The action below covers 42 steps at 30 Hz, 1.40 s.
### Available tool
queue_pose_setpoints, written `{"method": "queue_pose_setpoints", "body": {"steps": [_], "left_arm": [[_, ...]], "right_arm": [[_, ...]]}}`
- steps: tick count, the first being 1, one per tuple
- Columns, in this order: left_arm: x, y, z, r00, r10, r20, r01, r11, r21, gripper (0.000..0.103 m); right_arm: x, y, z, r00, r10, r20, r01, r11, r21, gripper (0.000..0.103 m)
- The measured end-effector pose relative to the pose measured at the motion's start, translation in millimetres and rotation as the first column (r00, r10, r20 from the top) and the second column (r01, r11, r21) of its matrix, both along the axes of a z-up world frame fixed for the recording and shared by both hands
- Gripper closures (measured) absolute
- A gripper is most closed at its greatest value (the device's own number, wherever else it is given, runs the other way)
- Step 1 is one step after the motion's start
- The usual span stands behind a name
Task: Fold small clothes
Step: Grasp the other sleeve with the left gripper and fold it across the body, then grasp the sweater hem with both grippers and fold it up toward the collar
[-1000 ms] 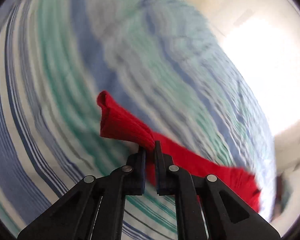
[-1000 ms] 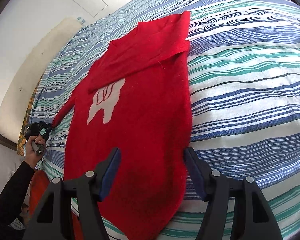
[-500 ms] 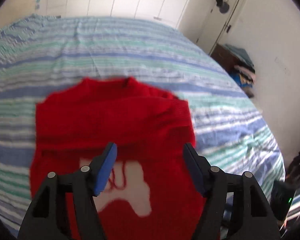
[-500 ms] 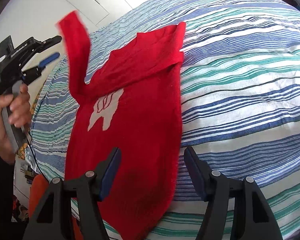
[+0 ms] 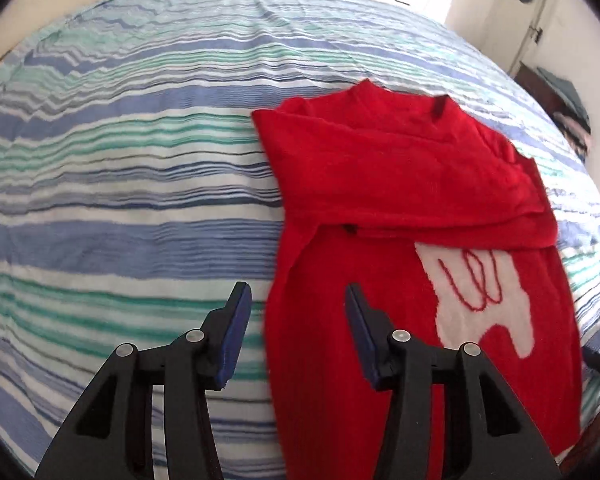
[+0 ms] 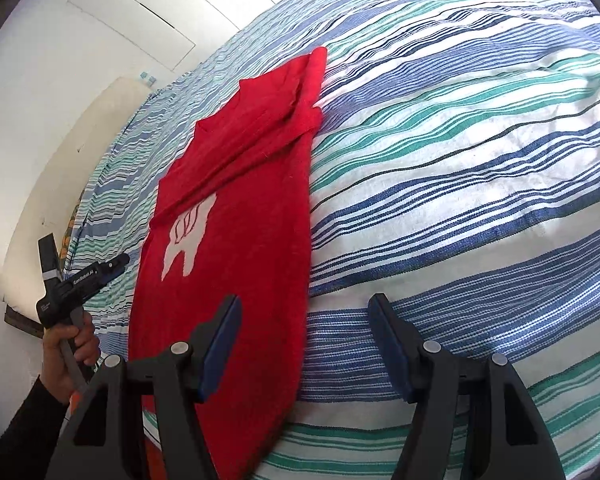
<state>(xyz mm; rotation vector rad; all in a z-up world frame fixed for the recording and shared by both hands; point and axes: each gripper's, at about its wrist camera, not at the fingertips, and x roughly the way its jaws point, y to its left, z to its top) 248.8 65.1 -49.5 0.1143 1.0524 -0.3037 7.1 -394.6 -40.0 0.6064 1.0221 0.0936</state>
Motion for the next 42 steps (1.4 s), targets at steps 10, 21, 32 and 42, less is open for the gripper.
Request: {"method": "queue_pose_setpoints", "body": {"steps": [10,21,32,42], "left_arm": [[39.4,26.5,-37.4,0.967,0.253,0.0,-0.253,0.967,-0.008,0.099],[8.1,39.3,-18.9,0.929,0.37,-0.011,-0.37,0.928,0.037,0.028],[-57.6,27.5,42.6,0.947,0.27,0.174,-0.296,0.944,0.147,0.018],[-67.5,19.4,50.8,0.954,0.24,0.18,-0.27,0.948,0.166,0.018]], "right_arm": [[1.4,2.5,0.0,1.0,-0.001,-0.017,0.0,0.999,-0.04,0.038],[0.2,2.0,5.7,1.0,0.0,-0.009,-0.001,0.996,-0.093,0.038],[-7.7,1.3,27.1,0.999,-0.026,0.044,0.034,0.983,-0.182,0.038],[-18.0,2.9,38.8,0.997,-0.027,0.069,0.041,0.977,-0.211,0.038]]}}
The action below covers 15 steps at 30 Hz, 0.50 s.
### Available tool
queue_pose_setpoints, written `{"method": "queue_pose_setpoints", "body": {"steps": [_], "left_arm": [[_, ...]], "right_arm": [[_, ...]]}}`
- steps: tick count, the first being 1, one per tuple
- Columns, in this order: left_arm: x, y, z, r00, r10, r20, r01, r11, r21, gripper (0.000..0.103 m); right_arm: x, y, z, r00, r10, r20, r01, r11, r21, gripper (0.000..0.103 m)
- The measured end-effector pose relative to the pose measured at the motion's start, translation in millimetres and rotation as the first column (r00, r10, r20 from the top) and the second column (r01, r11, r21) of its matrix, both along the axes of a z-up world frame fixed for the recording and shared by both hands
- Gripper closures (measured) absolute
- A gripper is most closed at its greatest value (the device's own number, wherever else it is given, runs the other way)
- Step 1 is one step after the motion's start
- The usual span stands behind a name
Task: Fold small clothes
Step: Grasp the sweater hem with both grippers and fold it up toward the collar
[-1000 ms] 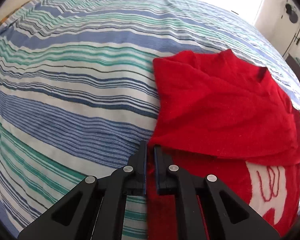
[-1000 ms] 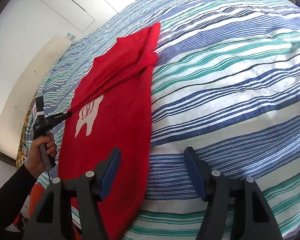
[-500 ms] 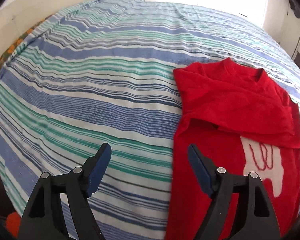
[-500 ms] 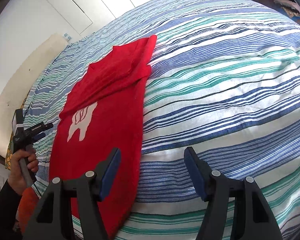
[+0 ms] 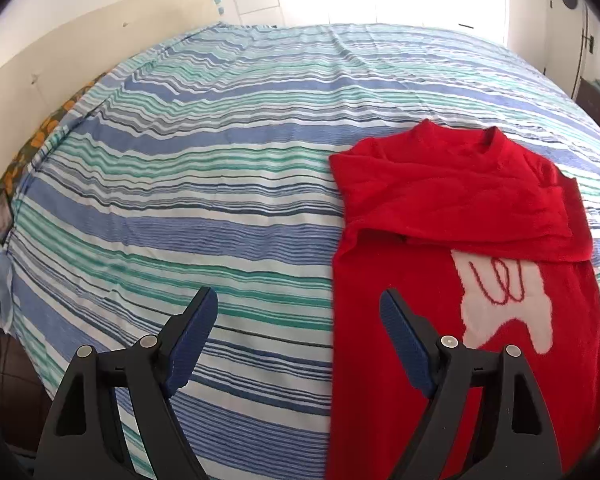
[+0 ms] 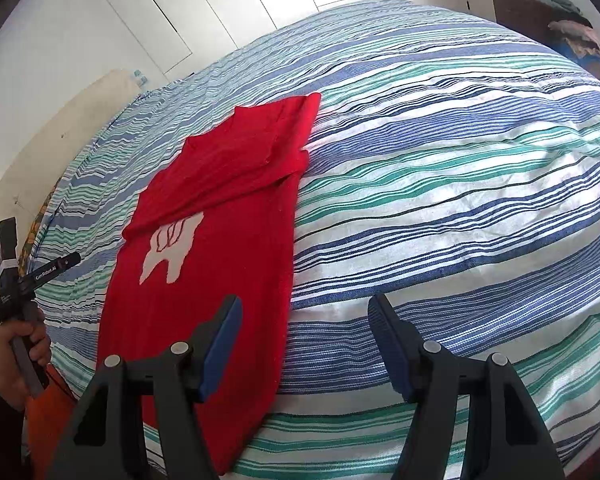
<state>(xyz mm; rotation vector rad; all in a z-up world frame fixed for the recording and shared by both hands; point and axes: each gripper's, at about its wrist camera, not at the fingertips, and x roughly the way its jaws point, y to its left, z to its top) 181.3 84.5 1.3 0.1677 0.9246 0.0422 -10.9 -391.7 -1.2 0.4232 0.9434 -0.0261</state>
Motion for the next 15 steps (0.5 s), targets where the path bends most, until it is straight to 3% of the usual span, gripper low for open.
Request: {"method": "queue_pose_setpoints", "body": {"steps": [2,5,10,12,15], "left_arm": [[-6.0,4.0,-2.9,0.999,-0.018,-0.044,0.017,0.999,-0.027,0.018],[-24.2,23.7,-18.2,0.984,-0.05,-0.168,0.022,0.986,-0.164,0.017],[-65.7,53.0,-70.4,0.921,-0.083,-0.382,-0.053,0.942,-0.333,0.017],[-77.7,51.5,-79.9,0.908,-0.101,-0.407,-0.057,0.932,-0.358,0.017],[-89.2,35.6,-76.5,0.904,-0.171,-0.393,0.017,0.93,-0.366,0.018]], "right_arm": [[-0.2,-1.6,0.3,1.0,0.002,-0.003,-0.002,1.0,0.013,0.038],[0.3,-8.4,2.6,0.999,0.033,-0.015,-0.031,0.995,0.097,0.038],[-8.0,-10.2,-1.5,0.986,0.152,-0.069,-0.126,0.946,0.298,0.038],[-9.2,0.4,-14.0,0.969,0.217,-0.121,-0.162,0.92,0.356,0.038],[-6.7,20.3,-35.7,0.931,0.307,-0.197,-0.211,0.894,0.395,0.038]]}}
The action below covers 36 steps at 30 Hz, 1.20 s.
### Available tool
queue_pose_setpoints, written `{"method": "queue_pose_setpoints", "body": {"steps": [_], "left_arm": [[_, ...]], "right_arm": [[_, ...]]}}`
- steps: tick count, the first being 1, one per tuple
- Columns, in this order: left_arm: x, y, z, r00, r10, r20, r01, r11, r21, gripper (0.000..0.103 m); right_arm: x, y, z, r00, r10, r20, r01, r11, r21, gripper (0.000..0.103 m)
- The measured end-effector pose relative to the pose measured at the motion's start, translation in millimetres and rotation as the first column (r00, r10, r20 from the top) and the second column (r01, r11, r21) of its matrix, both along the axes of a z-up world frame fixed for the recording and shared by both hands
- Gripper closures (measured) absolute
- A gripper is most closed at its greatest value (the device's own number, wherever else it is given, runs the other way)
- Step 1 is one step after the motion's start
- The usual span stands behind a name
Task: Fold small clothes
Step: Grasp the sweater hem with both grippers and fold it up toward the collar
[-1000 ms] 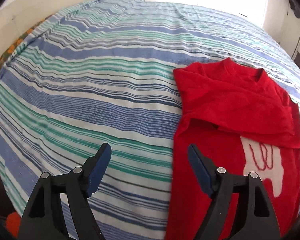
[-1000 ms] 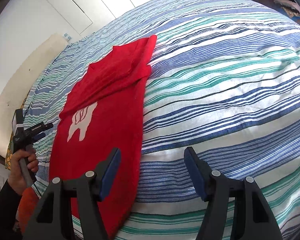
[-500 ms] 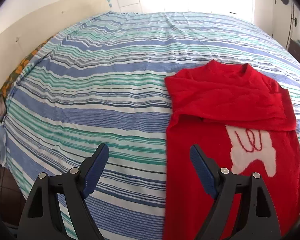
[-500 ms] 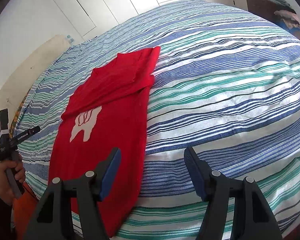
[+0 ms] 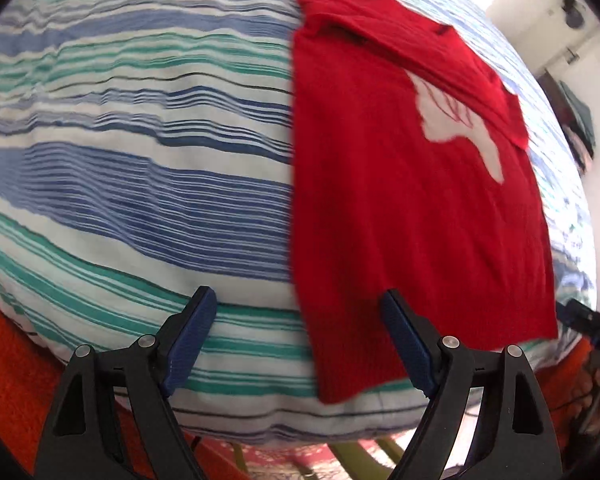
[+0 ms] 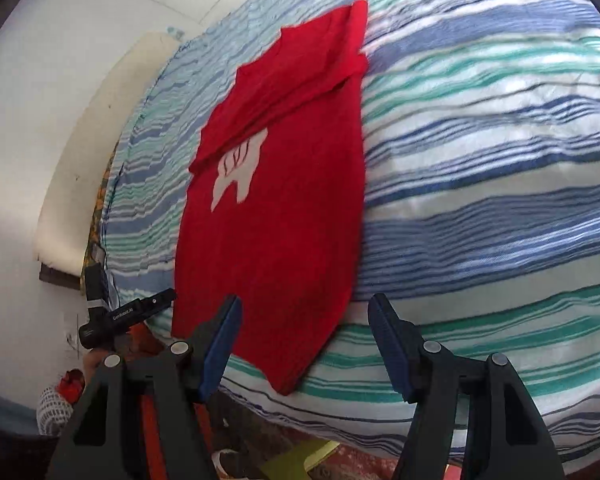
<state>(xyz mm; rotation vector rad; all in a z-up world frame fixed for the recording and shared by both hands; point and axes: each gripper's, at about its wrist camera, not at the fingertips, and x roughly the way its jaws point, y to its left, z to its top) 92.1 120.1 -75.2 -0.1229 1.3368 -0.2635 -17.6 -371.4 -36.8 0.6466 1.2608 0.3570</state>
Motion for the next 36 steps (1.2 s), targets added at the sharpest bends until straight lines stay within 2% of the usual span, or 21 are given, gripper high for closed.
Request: {"method": "queue_pose_setpoints", "body": {"steps": [1,3,4,5,6,7,9,13,15,17,19,23,26,33,36], "left_arm": [[-1.5,-6.0,0.1,1.0,-0.029,-0.011,0.029,0.999,-0.026,0.019],[-2.9,-14.3,-4.6,0.996,-0.068,-0.056,0.064,0.995,-0.071,0.034],[-3.2,-19.3,-8.5,0.991,-0.099,-0.094,0.091,0.992,-0.088,0.067],[-5.3,-25.0,-13.6,0.981,-0.138,-0.137,0.123,0.986,-0.108,0.096],[-7.4,-27.8,-13.7,0.978,-0.149,-0.148,0.131,0.983,-0.128,0.097],[-9.5,-27.7,-8.6,0.981,-0.144,-0.129,0.126,0.982,-0.139,0.097],[-10.8,-23.6,7.4,0.986,-0.128,-0.103,0.106,0.974,-0.198,0.098],[9.8,-11.4,42.9,0.997,-0.039,-0.062,0.014,0.931,-0.365,0.098],[40.1,-14.4,58.5,0.999,-0.015,-0.03,0.001,0.912,-0.41,0.098],[81.8,-19.9,68.5,1.0,0.02,0.005,-0.016,0.904,-0.427,0.098],[127.4,-30.8,73.8,0.997,0.062,0.05,-0.036,0.91,-0.412,0.098],[203.0,-51.0,68.0,0.991,0.126,0.052,-0.095,0.913,-0.397,0.098],[250.3,-69.4,60.0,0.987,0.149,0.056,-0.118,0.92,-0.374,0.098],[323.5,-75.6,32.8,0.982,0.185,0.035,-0.166,0.937,-0.307,0.097],[345.0,-68.5,15.4,0.973,0.23,0.014,-0.219,0.945,-0.244,0.082]], "right_arm": [[0.8,7.1,-7.4,0.999,0.03,-0.029,-0.029,0.999,0.012,0.038],[2.4,20.5,-16.4,0.995,0.088,-0.049,-0.086,0.996,0.035,0.038],[3.6,25.0,-17.2,0.993,0.108,-0.047,-0.106,0.994,0.034,0.039],[4.7,29.3,-15.9,0.99,0.134,-0.044,-0.133,0.991,0.035,0.056],[6.1,33.7,-14.2,0.986,0.163,-0.042,-0.162,0.986,0.039,0.073],[6.1,36.5,-11.6,0.983,0.178,-0.044,-0.178,0.984,0.018,0.097],[3.3,36.0,-1.3,0.984,0.175,-0.031,-0.176,0.984,-0.016,0.098],[4.1,21.4,26.2,0.995,0.096,0.04,-0.098,0.994,0.044,0.098],[16.5,13.2,39.6,0.996,0.042,0.079,-0.048,0.996,0.072,0.098],[40.6,2.7,49.3,0.994,-0.025,0.111,0.014,0.995,0.1,0.098],[74.3,-7.9,53.8,0.986,-0.095,0.134,0.08,0.991,0.11,0.098],[153.2,-14.2,57.0,0.967,-0.179,0.182,0.166,0.983,0.084,0.098],[211.6,-11.7,54.6,0.96,-0.198,0.196,0.192,0.98,0.048,0.098],[315.3,-17.0,29.0,0.958,-0.236,0.161,0.243,0.97,-0.024,0.098],[339.2,-20.8,10.0,0.956,-0.258,0.142,0.266,0.963,-0.039,0.097]]}}
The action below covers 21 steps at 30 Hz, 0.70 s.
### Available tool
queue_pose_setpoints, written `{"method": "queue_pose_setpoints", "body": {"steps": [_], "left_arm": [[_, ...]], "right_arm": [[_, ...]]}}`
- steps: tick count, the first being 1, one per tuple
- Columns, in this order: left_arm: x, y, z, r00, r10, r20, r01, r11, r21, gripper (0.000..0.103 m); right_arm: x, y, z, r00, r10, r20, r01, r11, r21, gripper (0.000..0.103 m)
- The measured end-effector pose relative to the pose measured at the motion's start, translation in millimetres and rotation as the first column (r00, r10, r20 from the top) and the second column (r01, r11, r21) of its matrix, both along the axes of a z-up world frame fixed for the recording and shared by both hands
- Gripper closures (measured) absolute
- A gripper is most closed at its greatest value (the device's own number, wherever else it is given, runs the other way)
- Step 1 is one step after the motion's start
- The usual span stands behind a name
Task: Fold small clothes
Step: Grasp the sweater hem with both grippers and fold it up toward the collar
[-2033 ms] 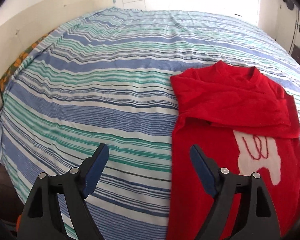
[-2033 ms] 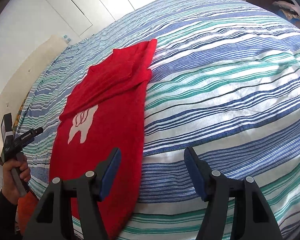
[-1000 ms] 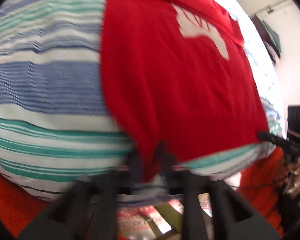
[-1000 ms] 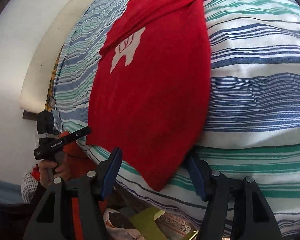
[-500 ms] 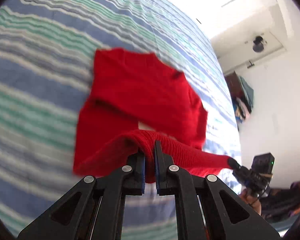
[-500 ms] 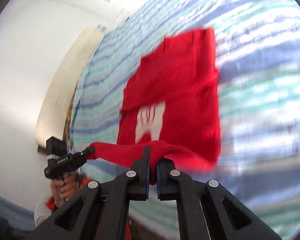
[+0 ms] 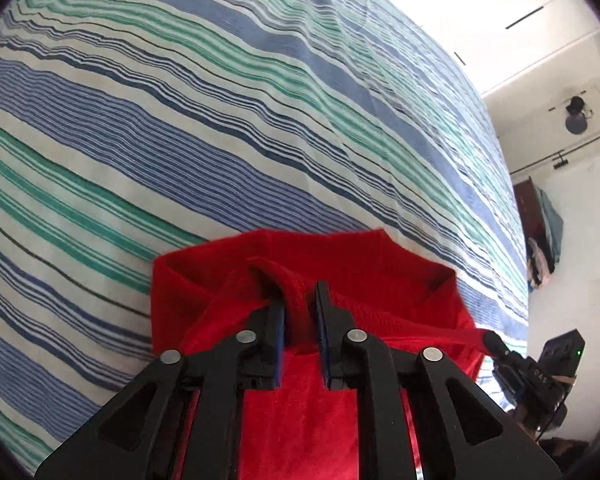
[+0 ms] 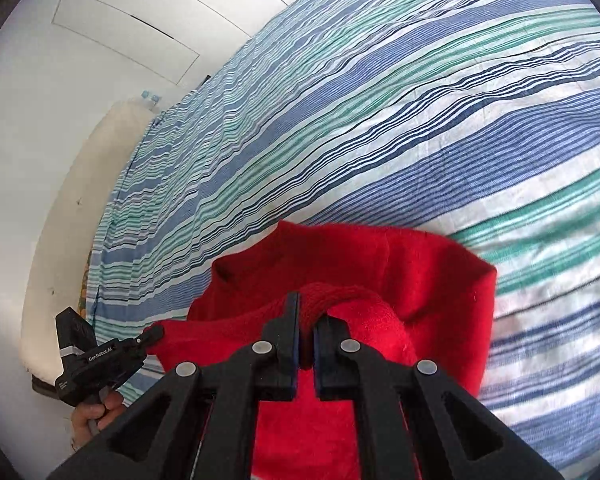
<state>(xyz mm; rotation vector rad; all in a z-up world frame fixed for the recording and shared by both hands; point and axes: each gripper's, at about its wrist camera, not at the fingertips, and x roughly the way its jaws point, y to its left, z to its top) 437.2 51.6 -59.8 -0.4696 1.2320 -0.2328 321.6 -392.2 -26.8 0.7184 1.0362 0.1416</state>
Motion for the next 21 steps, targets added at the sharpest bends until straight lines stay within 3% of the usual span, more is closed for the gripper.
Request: {"method": "queue_pose_setpoints", "body": {"steps": [2,3,4,6,9,11,14,15,17,18,19,21], "left_arm": [[11.8,11.9,-4.5,0.997,0.076,-0.013,-0.076,0.997,0.034,0.04],[15.8,22.3,-3.8,0.992,0.126,-0.012,-0.125,0.992,0.032,0.033],[19.0,32.5,-2.3,0.985,0.17,-0.005,-0.17,0.985,0.025,0.029],[13.9,51.1,2.9,0.979,0.202,0.008,-0.202,0.979,-0.015,0.029],[-8.9,60.3,12.7,0.987,0.153,0.044,-0.152,0.988,-0.027,0.028],[-38.4,53.6,18.1,0.995,0.053,0.086,-0.052,0.999,-0.016,0.02],[-82.7,36.3,10.9,0.987,-0.138,0.085,0.129,0.986,0.105,0.018],[-97.8,37.6,5.8,0.984,-0.16,0.077,0.147,0.978,0.149,0.017],[-129.1,53.8,-8.7,0.989,-0.145,0.04,0.134,0.972,0.193,0.018],[-140.5,63.6,-14.3,0.992,-0.129,0.018,0.123,0.975,0.183,0.018],[-148.6,72.6,-18.5,0.994,-0.109,0.004,0.107,0.981,0.165,0.018],[-165.4,88.2,-16.5,0.997,-0.073,0.007,0.072,0.987,0.146,0.018]], "right_arm": [[14.3,-1.3,-10.0,1.0,-0.026,-0.012,0.026,1.0,-0.008,0.087],[16.2,-1.5,-11.3,0.999,-0.044,-0.014,0.044,0.999,-0.027,0.08],[17.6,-2.3,-9.7,0.998,-0.057,-0.004,0.057,0.998,-0.038,0.067],[16.1,0.2,2.4,0.997,-0.058,0.044,0.061,0.996,-0.06,0.063],[-1.0,17.3,27.9,0.992,0.041,0.116,-0.027,0.993,-0.114,0.063],[-22.0,43.8,36.1,0.97,0.193,0.146,-0.172,0.975,-0.144,0.063],[-66.0,78.0,17.0,0.918,0.385,0.092,-0.36,0.908,-0.214,0.064],[-81.0,78.6,4.0,0.916,0.398,0.046,-0.374,0.891,-0.259,0.064],[-110.2,52.9,-32.6,0.946,0.312,-0.087,-0.322,0.887,-0.33,0.064],[-125.7,31.9,-48.3,0.961,0.251,-0.116,-0.275,0.914,-0.297,0.077],[-137.3,15.4,-51.5,0.972,0.212,-0.098,-0.23,0.94,-0.251,0.092],[-150.2,5.4,-35.8,0.984,0.159,-0.082,-0.176,0.943,-0.284,0.089]]}}
